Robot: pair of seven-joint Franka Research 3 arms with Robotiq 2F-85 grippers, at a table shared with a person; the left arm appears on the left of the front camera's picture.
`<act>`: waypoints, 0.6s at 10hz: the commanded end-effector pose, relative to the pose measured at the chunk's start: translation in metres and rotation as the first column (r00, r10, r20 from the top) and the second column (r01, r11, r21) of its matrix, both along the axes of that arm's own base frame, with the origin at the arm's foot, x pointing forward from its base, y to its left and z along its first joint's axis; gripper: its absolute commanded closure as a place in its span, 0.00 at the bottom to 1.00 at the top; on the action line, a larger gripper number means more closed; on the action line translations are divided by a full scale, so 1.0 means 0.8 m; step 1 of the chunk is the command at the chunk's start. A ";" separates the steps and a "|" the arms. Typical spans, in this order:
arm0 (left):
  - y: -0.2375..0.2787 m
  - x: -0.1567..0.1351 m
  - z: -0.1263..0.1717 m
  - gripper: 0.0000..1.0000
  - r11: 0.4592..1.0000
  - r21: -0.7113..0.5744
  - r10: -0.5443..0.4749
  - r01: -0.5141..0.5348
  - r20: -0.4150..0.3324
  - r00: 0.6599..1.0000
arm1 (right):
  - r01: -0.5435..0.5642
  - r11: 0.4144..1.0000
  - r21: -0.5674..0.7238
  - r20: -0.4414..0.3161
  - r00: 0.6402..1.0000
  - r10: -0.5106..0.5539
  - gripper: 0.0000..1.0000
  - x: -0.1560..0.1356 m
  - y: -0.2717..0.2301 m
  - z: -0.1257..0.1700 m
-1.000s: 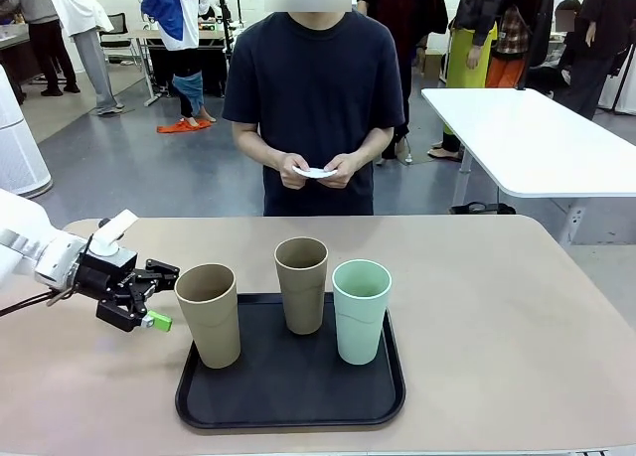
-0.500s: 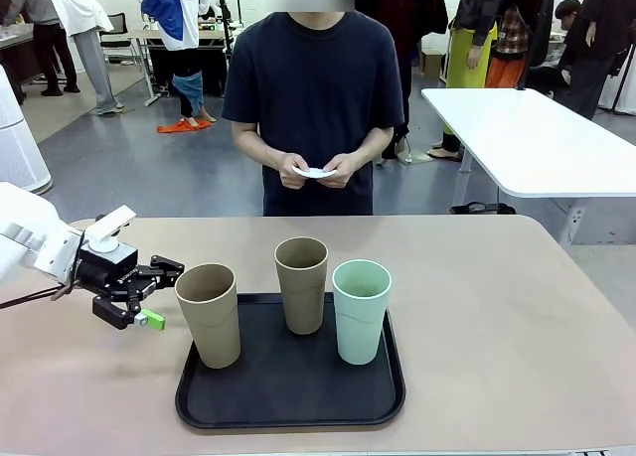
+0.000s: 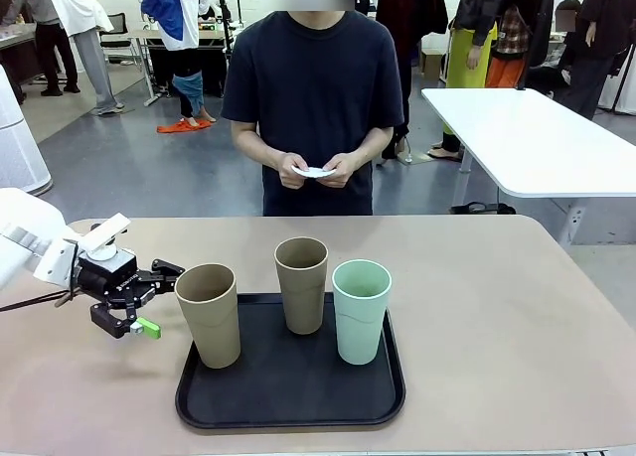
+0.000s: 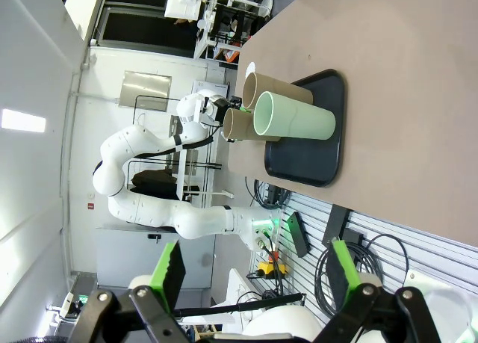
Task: Place coasters on the table and set cups on them.
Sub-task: Pick up one Reusable plastic cup and place it on a coaster set by the human.
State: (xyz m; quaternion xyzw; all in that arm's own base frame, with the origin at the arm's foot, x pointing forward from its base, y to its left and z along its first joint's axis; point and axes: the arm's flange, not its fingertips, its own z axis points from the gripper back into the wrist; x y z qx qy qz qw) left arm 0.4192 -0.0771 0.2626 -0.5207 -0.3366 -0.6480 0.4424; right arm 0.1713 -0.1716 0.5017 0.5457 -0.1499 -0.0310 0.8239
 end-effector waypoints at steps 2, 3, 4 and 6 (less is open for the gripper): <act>-0.010 0.001 0.007 0.00 0.999 0.028 0.016 -0.017 0.065 0.998 | -0.010 1.000 0.018 0.025 1.000 0.009 0.00 0.001 -0.001 -0.001; -0.014 0.001 0.008 0.00 0.999 0.030 0.020 -0.022 0.067 0.998 | -0.010 1.000 0.018 0.025 1.000 0.009 0.00 0.001 -0.001 -0.001; -0.020 0.007 0.010 0.00 0.999 0.038 0.017 -0.020 0.068 0.998 | -0.010 1.000 0.018 0.025 1.000 0.009 0.00 0.001 -0.001 -0.001; -0.031 0.008 0.003 0.00 0.999 0.040 0.012 -0.014 0.058 0.998 | -0.010 1.000 0.018 0.025 1.000 0.009 0.00 0.001 -0.001 -0.001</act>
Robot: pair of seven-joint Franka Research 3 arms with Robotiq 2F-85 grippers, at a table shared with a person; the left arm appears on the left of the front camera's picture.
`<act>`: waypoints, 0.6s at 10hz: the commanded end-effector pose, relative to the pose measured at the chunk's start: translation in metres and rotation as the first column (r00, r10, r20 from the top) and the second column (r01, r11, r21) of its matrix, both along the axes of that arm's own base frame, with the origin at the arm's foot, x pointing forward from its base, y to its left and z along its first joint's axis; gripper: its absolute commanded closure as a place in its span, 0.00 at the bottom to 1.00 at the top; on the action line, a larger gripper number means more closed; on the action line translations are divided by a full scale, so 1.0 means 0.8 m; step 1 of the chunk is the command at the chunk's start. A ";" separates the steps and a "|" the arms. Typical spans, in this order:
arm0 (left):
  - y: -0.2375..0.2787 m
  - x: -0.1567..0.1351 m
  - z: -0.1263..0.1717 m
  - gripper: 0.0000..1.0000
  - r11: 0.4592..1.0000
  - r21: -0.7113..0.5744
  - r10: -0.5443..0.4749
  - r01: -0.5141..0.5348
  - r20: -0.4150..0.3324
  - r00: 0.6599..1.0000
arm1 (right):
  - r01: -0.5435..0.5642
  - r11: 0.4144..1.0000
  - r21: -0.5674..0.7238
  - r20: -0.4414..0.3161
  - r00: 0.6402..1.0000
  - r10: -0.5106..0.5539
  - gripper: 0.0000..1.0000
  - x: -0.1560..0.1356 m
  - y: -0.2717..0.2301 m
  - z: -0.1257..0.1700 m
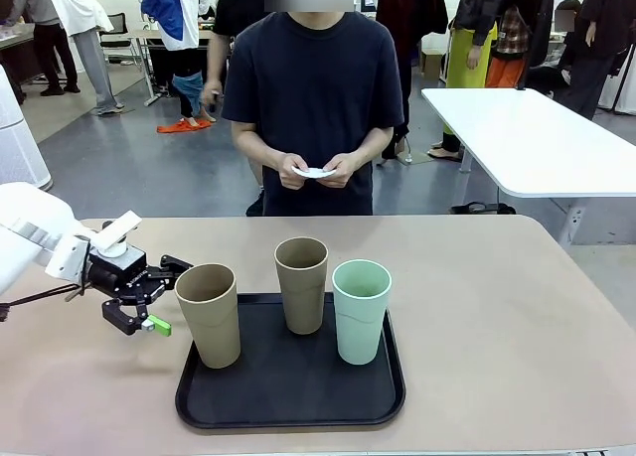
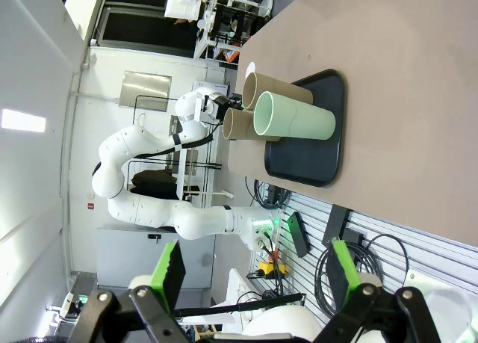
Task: Place coasters on the table and set cups on them.
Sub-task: Pick up one Reusable plastic cup and place it on a coaster set by the human.
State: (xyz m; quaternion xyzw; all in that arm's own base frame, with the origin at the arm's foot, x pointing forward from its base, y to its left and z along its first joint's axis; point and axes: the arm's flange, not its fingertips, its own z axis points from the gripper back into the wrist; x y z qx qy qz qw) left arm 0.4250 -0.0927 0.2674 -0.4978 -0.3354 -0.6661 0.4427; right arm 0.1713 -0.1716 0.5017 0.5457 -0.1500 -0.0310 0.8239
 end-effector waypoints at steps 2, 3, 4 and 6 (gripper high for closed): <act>-0.027 0.004 -0.006 0.00 1.000 0.005 0.002 -0.002 0.001 1.000 | -0.010 1.000 0.018 0.025 1.000 0.009 0.00 0.001 -0.001 -0.001; -0.033 0.004 -0.009 0.00 1.000 0.012 -0.005 0.005 -0.002 1.000 | -0.010 1.000 0.018 0.025 1.000 0.009 0.00 0.001 -0.001 -0.001; -0.041 0.009 -0.010 0.00 1.000 0.018 -0.017 0.017 -0.011 1.000 | -0.010 1.000 0.018 0.025 1.000 0.009 0.00 0.001 -0.001 -0.001; -0.046 0.006 -0.016 0.00 1.000 0.016 -0.027 0.027 -0.021 0.999 | -0.010 1.000 0.018 0.025 1.000 0.009 0.00 0.001 -0.001 -0.001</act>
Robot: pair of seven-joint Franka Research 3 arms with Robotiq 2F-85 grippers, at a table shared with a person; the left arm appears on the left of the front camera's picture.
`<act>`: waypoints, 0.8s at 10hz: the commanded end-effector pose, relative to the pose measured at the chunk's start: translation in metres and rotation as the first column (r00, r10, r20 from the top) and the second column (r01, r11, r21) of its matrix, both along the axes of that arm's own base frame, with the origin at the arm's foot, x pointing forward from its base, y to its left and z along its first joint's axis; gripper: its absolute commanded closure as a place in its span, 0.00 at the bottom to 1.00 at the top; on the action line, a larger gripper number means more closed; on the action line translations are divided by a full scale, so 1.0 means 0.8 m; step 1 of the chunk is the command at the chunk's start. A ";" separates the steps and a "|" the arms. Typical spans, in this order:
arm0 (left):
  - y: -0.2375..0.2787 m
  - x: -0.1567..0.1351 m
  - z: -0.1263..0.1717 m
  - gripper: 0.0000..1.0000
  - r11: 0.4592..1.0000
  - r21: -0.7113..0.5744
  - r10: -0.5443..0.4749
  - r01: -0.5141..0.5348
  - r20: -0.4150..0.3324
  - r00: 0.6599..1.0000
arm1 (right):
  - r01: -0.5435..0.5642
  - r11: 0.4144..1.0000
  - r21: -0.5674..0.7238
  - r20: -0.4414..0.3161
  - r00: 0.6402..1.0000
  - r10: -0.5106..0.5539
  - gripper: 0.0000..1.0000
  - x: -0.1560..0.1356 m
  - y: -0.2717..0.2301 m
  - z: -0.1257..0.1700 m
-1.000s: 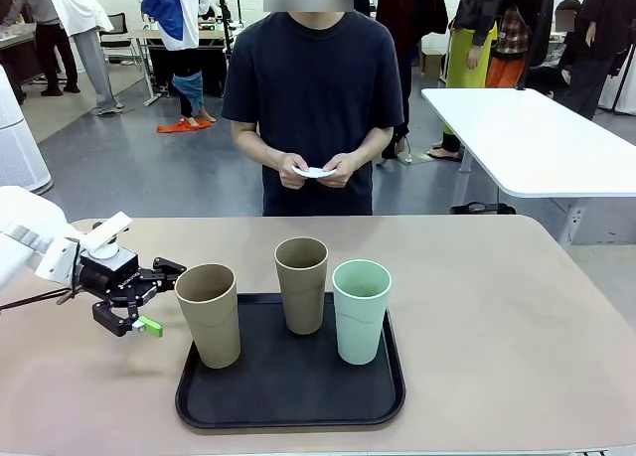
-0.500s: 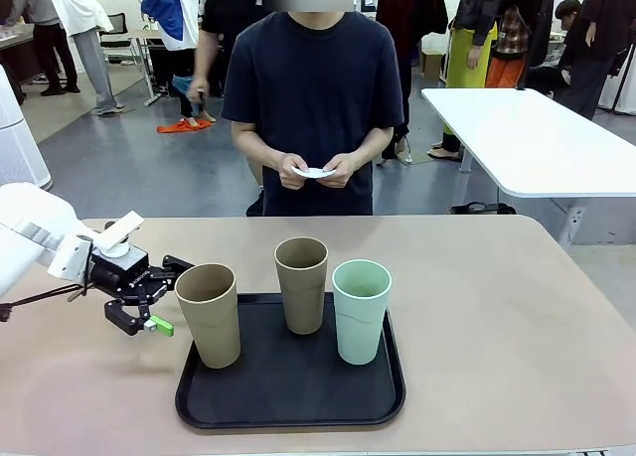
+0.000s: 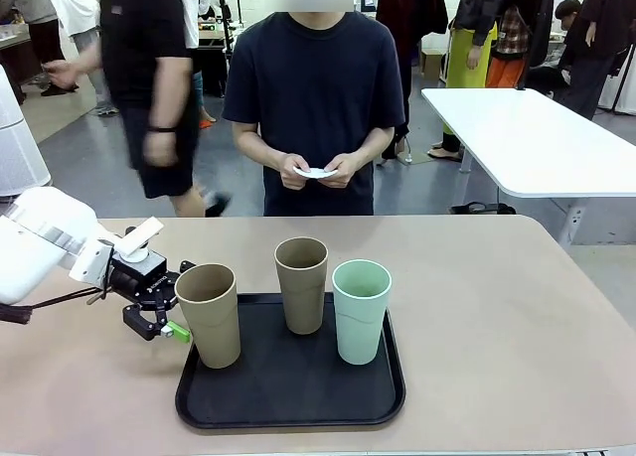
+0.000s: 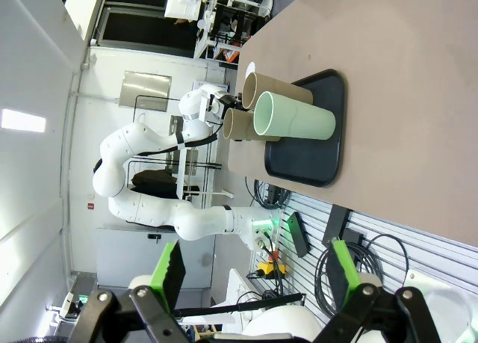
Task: Place coasters on the table and set cups on them.
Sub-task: Pick up one Reusable plastic cup and place it on a coaster set by the human.
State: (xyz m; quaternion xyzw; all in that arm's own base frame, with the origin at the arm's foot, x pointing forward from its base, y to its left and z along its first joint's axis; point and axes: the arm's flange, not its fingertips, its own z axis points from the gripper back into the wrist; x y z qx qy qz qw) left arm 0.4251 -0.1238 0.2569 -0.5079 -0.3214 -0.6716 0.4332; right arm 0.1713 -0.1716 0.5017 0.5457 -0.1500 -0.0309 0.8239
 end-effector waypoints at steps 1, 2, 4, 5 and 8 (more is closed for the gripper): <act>-0.012 0.007 -0.005 0.00 1.000 0.016 0.003 -0.003 -0.013 1.000 | -0.010 1.000 0.018 0.025 1.000 0.009 0.00 0.001 -0.001 -0.001; -0.014 0.006 -0.008 0.00 1.000 0.017 -0.002 0.003 -0.015 1.000 | -0.010 1.000 0.018 0.025 1.000 0.009 0.00 0.001 -0.001 -0.001; -0.022 0.008 -0.014 0.00 1.000 0.018 -0.015 0.016 -0.029 0.999 | -0.010 1.000 0.018 0.025 1.000 0.009 0.00 0.001 -0.001 -0.001; -0.024 0.007 -0.018 0.00 1.000 0.016 -0.016 0.017 -0.035 0.999 | -0.010 1.000 0.018 0.025 1.000 0.009 0.00 0.001 -0.001 -0.001; -0.034 0.006 -0.024 0.00 0.999 0.024 -0.021 0.022 -0.052 0.998 | -0.010 1.000 0.018 0.025 1.000 0.009 0.00 0.001 -0.001 -0.001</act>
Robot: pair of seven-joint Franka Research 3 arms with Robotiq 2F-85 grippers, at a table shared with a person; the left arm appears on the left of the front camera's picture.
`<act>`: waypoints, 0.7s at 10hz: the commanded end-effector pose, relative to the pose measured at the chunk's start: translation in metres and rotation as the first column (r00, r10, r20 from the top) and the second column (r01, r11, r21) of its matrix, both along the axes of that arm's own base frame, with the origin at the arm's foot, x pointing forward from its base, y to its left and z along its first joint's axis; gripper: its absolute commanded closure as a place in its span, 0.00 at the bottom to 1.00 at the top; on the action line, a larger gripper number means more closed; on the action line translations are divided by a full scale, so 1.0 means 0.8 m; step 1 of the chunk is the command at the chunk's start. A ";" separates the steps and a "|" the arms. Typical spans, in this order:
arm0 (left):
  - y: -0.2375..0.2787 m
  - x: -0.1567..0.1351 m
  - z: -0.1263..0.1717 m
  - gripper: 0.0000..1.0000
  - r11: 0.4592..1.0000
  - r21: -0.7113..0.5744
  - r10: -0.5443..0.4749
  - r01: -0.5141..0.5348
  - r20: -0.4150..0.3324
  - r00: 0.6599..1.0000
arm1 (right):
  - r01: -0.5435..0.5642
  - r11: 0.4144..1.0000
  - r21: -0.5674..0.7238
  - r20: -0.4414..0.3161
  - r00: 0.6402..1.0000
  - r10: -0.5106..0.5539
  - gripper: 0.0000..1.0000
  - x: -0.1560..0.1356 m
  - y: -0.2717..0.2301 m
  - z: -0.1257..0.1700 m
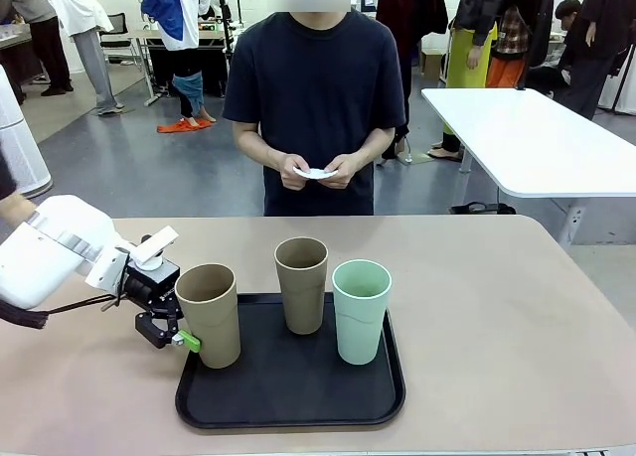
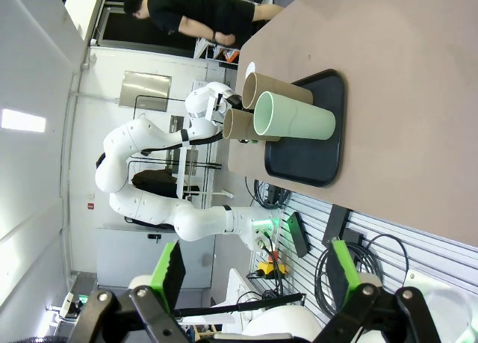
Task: Place coasters on the table and set cups on them.
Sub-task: Pick up one Reusable plastic cup and place it on a coaster set by the human.
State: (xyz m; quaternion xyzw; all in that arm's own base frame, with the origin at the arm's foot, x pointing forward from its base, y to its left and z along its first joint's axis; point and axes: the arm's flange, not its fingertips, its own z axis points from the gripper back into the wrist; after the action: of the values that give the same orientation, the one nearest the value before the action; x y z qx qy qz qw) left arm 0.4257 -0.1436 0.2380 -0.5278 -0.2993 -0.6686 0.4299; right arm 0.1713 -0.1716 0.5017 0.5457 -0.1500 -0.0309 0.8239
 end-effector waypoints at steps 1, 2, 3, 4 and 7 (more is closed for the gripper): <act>-0.010 0.005 -0.001 0.00 1.000 0.015 0.009 -0.009 -0.001 1.000 | -0.010 1.000 0.018 0.025 1.000 0.009 0.00 0.001 -0.001 -0.001; -0.010 0.007 0.001 0.57 1.000 0.004 0.018 -0.018 -0.002 1.000 | -0.010 1.000 0.018 0.025 1.000 0.009 0.00 0.001 -0.001 -0.001; -0.007 0.006 0.002 0.57 1.000 0.001 0.025 -0.025 -0.005 1.000 | -0.010 1.000 0.018 0.025 1.000 0.009 0.00 0.001 -0.001 -0.001; -0.010 0.005 0.002 1.00 1.000 0.001 0.027 -0.027 -0.010 1.000 | -0.010 1.000 0.018 0.025 1.000 0.009 0.00 0.001 -0.001 -0.001; -0.007 0.005 0.004 1.00 1.000 0.005 0.025 -0.025 -0.021 0.999 | -0.010 1.000 0.018 0.025 1.000 0.009 0.00 0.001 -0.001 -0.001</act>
State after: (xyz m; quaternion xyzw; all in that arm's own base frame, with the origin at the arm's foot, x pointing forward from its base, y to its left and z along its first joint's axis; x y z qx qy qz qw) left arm 0.4273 -0.1458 0.2382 -0.5289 -0.2984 -0.6662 0.4329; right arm 0.1713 -0.1716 0.5017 0.5457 -0.1500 -0.0308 0.8239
